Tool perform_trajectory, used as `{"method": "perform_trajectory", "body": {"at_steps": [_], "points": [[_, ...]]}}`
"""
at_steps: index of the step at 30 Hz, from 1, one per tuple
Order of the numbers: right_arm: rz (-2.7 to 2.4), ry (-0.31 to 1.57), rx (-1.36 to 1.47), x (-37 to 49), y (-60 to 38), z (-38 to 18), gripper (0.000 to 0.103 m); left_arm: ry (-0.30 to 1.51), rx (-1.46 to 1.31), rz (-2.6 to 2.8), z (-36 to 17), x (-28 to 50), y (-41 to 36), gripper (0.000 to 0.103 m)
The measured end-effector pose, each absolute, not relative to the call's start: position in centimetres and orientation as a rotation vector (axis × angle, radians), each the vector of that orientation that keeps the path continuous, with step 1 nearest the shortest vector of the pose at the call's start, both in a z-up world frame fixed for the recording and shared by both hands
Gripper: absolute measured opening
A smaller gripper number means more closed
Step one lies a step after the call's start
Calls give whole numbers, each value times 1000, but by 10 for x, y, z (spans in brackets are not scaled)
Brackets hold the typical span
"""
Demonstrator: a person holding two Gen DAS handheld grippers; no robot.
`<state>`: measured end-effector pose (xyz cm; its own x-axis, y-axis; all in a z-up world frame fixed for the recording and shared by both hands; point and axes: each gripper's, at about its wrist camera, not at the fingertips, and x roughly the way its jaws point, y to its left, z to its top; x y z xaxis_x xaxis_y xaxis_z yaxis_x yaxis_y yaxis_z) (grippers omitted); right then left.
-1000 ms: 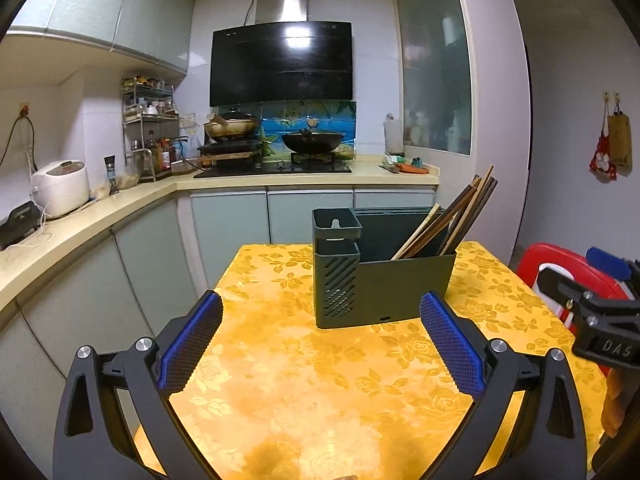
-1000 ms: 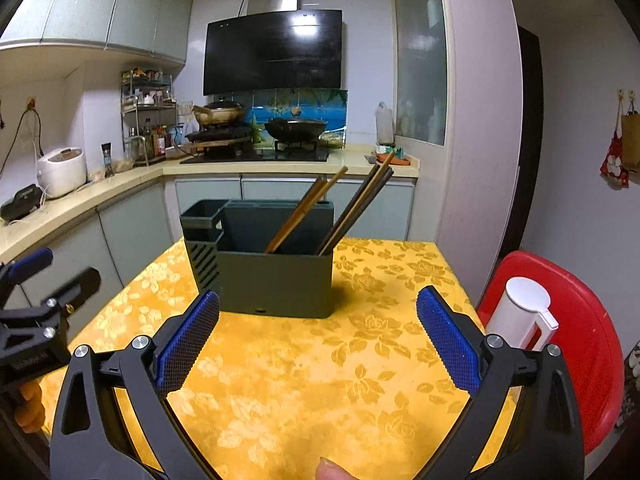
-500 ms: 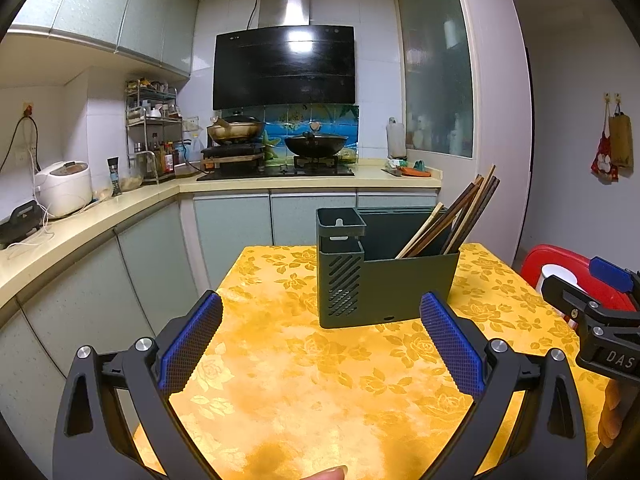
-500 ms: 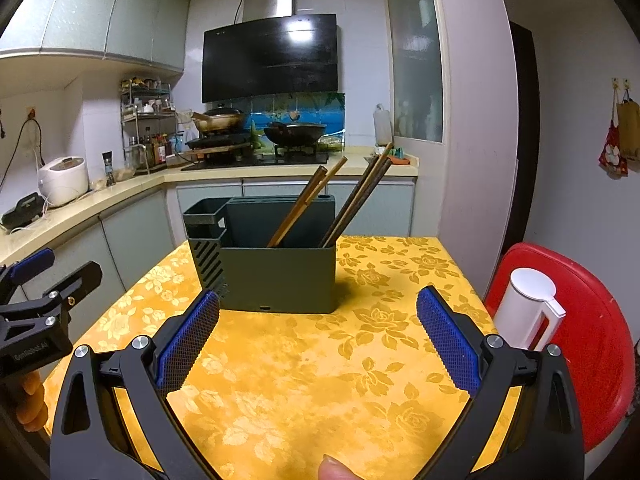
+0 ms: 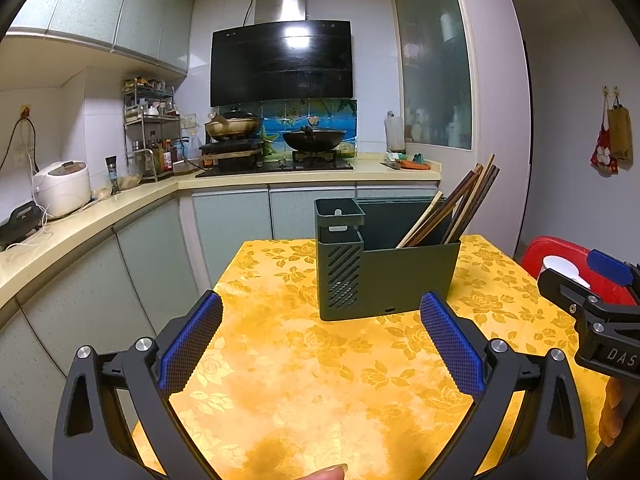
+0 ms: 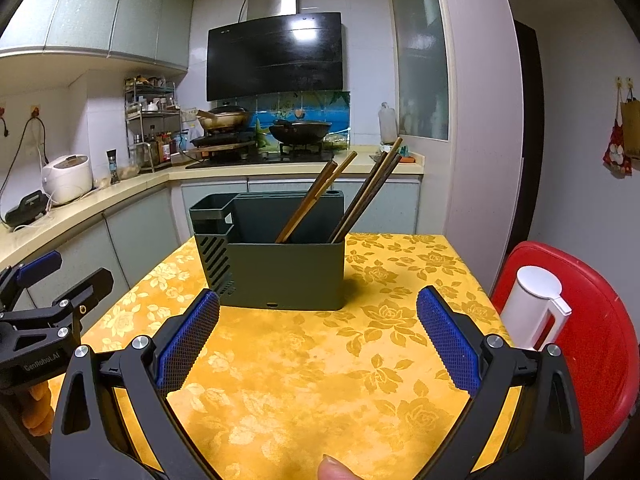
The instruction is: Organize utensils
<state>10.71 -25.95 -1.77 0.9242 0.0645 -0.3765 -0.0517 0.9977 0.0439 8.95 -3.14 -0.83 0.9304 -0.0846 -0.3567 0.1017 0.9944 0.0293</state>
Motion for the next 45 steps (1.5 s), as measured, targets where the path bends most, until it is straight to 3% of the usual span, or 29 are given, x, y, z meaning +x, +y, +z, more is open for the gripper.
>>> {"method": "perform_trajectory", "body": {"at_steps": [45], "points": [[64, 403, 34, 108, -259, -24, 96, 390, 55, -101, -17, 92, -33, 96]]}}
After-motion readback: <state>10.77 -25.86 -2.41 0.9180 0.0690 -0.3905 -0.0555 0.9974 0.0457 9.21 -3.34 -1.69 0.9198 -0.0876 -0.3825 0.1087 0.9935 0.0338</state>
